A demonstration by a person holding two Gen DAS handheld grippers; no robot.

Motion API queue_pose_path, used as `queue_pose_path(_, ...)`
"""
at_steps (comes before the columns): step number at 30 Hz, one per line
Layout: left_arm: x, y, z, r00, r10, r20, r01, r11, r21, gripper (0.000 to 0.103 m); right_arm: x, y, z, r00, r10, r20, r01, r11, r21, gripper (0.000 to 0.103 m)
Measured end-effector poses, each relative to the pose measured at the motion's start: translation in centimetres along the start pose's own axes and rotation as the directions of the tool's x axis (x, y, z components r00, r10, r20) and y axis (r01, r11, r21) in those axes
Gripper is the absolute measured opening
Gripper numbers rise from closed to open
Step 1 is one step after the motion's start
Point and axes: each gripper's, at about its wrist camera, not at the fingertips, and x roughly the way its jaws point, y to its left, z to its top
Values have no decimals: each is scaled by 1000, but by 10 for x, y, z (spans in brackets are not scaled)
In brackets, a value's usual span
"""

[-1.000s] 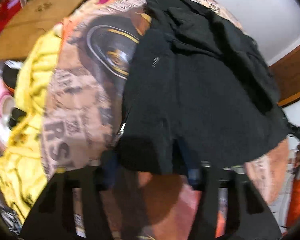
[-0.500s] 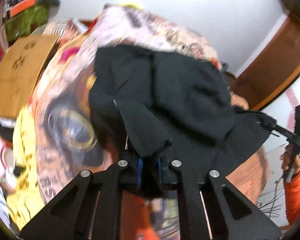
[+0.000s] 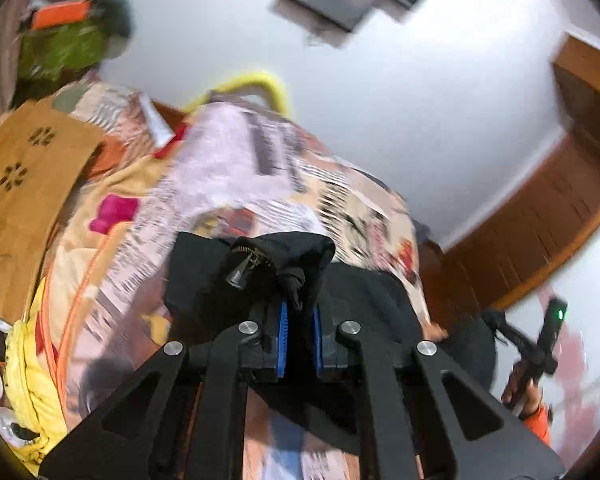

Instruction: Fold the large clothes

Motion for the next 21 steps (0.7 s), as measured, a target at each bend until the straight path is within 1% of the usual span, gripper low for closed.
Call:
queue_pose_path(2, 27, 22, 12, 999, 52, -11, -52, 998, -37, 9, 28, -14, 9, 999, -30, -28, 31, 999, 37, 8)
queue_pose_path(5, 71, 47, 20, 996, 62, -64, -68, 994, -81, 9, 68, -27, 14, 996, -42, -84, 49, 996, 79, 8)
queue_pose_path(6, 95, 54, 20, 991, 95, -98, -103, 992, -79, 9, 89, -28, 12, 992, -56, -112, 65, 995, 80, 8)
queue_pose_path(7, 108, 57, 18, 984, 134, -115, -142, 988, -62, 9, 107, -25, 8, 987, -73, -142, 84, 994, 71, 8)
queue_pose_path(8, 128, 61, 16, 971, 196, -139, -203, 979, -35, 9, 123, -23, 4, 982, -90, -167, 101, 993, 60, 8)
queue_pose_path(9, 142, 65, 13, 960, 229, -161, -237, 971, -30, 9, 140, -21, -2, 975, -110, -196, 122, 991, 53, 8)
queue_pose_path(10, 155, 72, 10, 952, 244, -184, -255, 966, -40, 9, 155, -20, -8, 968, -116, -224, 131, 990, 56, 8)
queue_pose_path(11, 166, 80, 6, 948, 241, -207, -259, 963, -67, 9, 165, -21, -12, 964, -112, -241, 131, 989, 65, 8)
queue_pose_path(12, 176, 90, 2, 948, 220, -231, -250, 962, -109, 10, 172, -23, -16, 963, -103, -249, 126, 989, 77, 8)
queue_pose_path(14, 186, 104, -4, 951, 179, -253, -224, 962, -160, 12, 176, -30, -17, 966, -75, -248, 105, 988, 111, 8)
queue_pose_path(15, 187, 107, -5, 953, 166, -254, -212, 964, -163, 15, 175, -34, -17, 967, -51, -251, 87, 987, 132, 9)
queue_pose_path(16, 186, 108, -5, 955, 158, -252, -203, 965, -165, 15, 175, -38, -15, 966, -26, -259, 66, 986, 150, 12)
queue_pose_path(18, 180, 107, -4, 956, 149, -253, -193, 968, -160, 15, 167, -45, -11, 962, 19, -273, 32, 983, 182, 14)
queue_pose_path(19, 175, 104, -2, 953, 164, -255, -205, 969, -142, 17, 163, -49, -9, 960, 28, -279, 28, 981, 193, 16)
queue_pose_path(20, 170, 100, 1, 949, 193, -250, -226, 968, -112, 21, 161, -49, -8, 959, 30, -283, 29, 979, 200, 18)
queue_pose_path(21, 161, 93, 4, 943, 235, -237, -259, 963, -72, 31, 157, -51, -7, 958, 28, -284, 32, 979, 203, 20)
